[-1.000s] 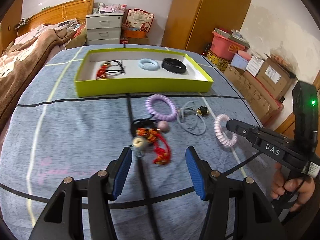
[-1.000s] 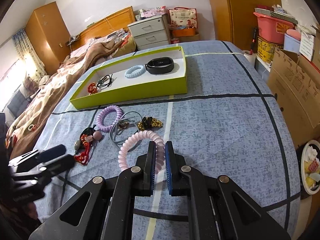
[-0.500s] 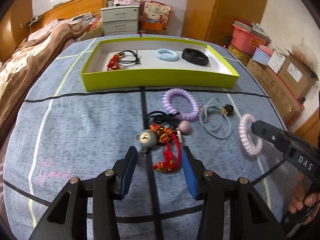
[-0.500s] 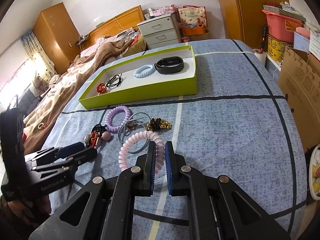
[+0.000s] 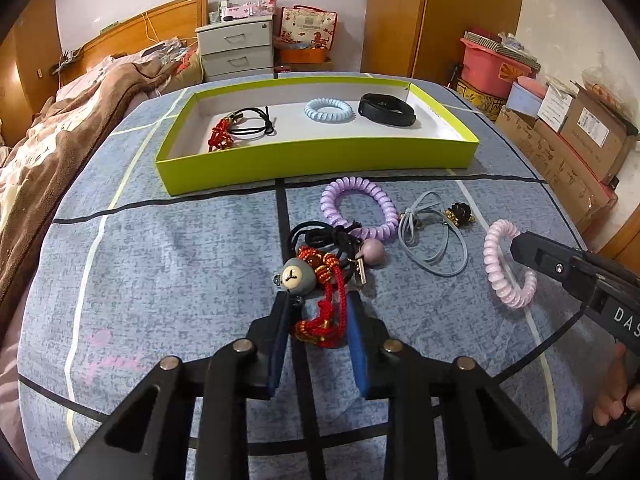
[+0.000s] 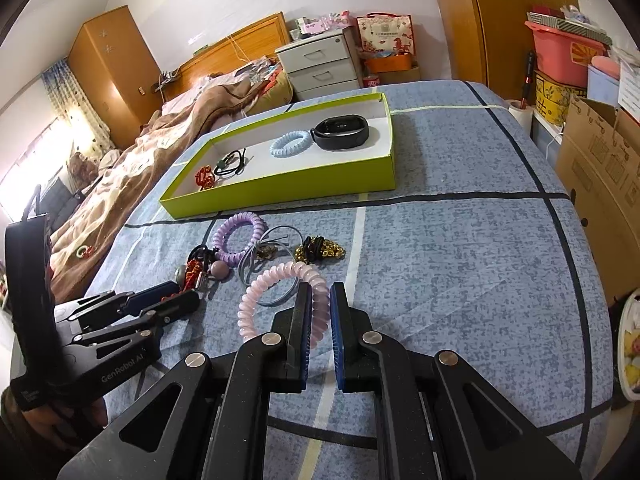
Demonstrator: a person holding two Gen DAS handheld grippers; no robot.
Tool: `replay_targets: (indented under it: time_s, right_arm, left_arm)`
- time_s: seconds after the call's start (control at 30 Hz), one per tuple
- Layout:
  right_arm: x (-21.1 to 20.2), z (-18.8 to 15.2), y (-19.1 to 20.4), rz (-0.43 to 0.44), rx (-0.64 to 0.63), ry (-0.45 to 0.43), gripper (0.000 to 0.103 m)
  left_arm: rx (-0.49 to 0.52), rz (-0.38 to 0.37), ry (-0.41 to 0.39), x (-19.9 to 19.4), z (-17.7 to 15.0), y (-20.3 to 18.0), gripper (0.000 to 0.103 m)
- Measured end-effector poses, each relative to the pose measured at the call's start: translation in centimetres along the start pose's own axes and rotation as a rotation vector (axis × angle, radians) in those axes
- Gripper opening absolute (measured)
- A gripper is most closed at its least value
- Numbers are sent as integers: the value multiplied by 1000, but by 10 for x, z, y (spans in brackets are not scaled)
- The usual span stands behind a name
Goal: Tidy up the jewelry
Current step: 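Grasp the red knotted tassel charm with the left gripper while the right lifts the pink coil, then carry the red charm in the left gripper and pink coil in the right over the green box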
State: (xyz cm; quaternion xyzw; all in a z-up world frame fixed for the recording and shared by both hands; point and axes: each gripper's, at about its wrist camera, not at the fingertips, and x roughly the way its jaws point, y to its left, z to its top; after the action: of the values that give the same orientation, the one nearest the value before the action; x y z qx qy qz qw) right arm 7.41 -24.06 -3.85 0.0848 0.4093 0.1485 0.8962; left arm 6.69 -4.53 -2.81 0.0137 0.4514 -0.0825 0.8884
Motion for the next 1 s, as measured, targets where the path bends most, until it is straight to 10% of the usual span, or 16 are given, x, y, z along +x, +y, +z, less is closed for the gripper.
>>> replay_targets:
  time_s: [1.0]
  right_arm:
    - [-15,-9,16,-68,11,-34,10]
  left_arm:
    - [-51,-201,-128,-39,-11,26,18]
